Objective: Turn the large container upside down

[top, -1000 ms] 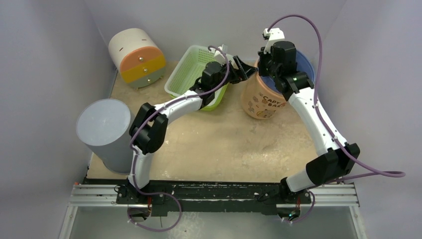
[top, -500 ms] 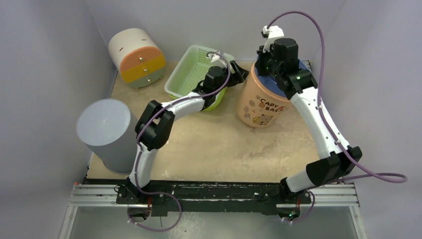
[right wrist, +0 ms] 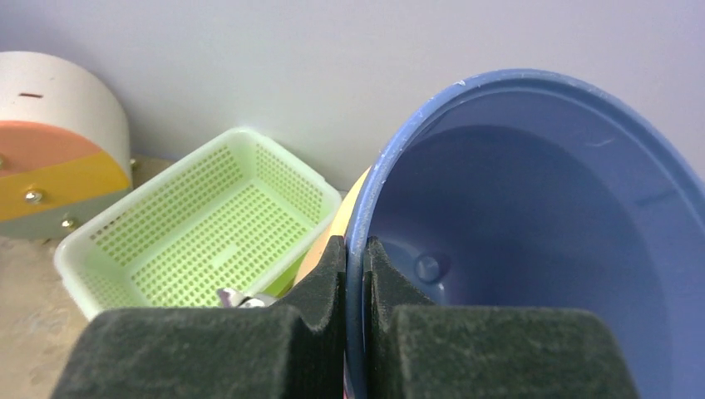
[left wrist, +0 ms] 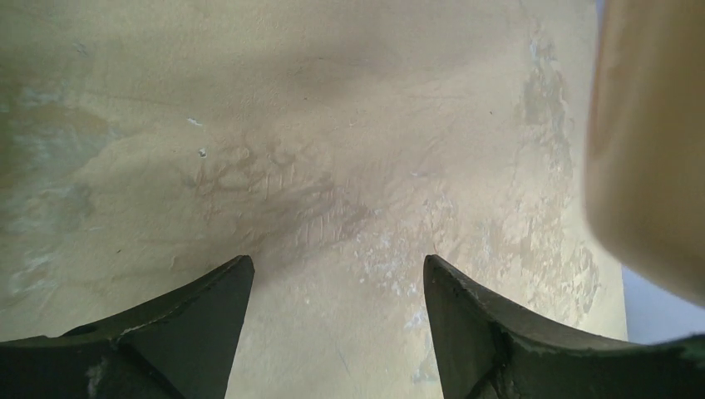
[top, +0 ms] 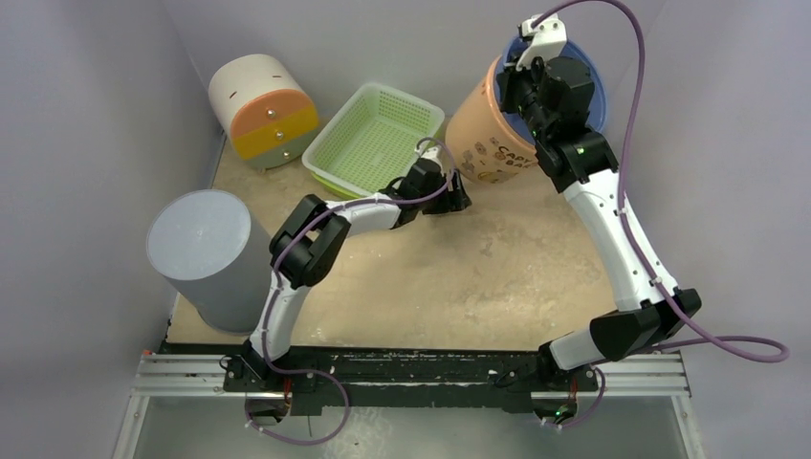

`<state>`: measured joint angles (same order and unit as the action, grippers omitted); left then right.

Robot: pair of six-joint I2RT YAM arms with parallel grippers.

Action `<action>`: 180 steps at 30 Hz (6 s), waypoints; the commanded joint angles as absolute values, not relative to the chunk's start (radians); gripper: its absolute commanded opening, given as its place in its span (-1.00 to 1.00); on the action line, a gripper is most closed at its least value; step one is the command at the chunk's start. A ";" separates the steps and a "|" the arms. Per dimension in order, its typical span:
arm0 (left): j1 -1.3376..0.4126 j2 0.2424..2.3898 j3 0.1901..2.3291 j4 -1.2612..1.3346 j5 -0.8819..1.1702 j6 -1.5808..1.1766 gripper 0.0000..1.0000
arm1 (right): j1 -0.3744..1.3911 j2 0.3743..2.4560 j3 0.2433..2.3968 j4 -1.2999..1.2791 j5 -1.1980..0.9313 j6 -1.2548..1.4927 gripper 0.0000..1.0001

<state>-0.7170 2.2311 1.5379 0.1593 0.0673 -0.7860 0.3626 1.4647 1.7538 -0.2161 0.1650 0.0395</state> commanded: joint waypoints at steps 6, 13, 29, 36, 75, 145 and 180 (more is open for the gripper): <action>-0.711 1.877 1.501 0.096 0.029 -0.686 0.43 | 0.373 1.409 1.730 0.093 0.303 -0.037 -1.00; -0.693 1.650 1.486 -0.097 -0.176 -0.570 0.44 | 0.373 1.460 1.824 0.096 0.251 -0.014 -1.00; -0.657 1.385 1.329 -0.201 -0.460 -0.521 0.44 | 0.381 1.628 1.950 0.400 -0.022 0.170 -1.00; -0.657 1.318 1.278 -0.215 -0.526 -0.509 0.44 | 0.420 1.755 2.005 0.534 -0.130 0.245 -1.00; -0.657 1.394 1.255 -0.197 -0.541 -0.468 0.43 | 0.452 1.407 1.783 0.467 0.243 -0.099 -1.00; -0.621 1.282 1.476 -0.402 -0.683 -0.361 0.58 | 0.665 1.084 0.510 0.457 -0.029 0.689 -0.59; -0.621 1.287 1.571 -0.480 -0.707 -0.351 0.56 | 0.573 1.226 0.438 1.181 -0.506 0.948 -1.00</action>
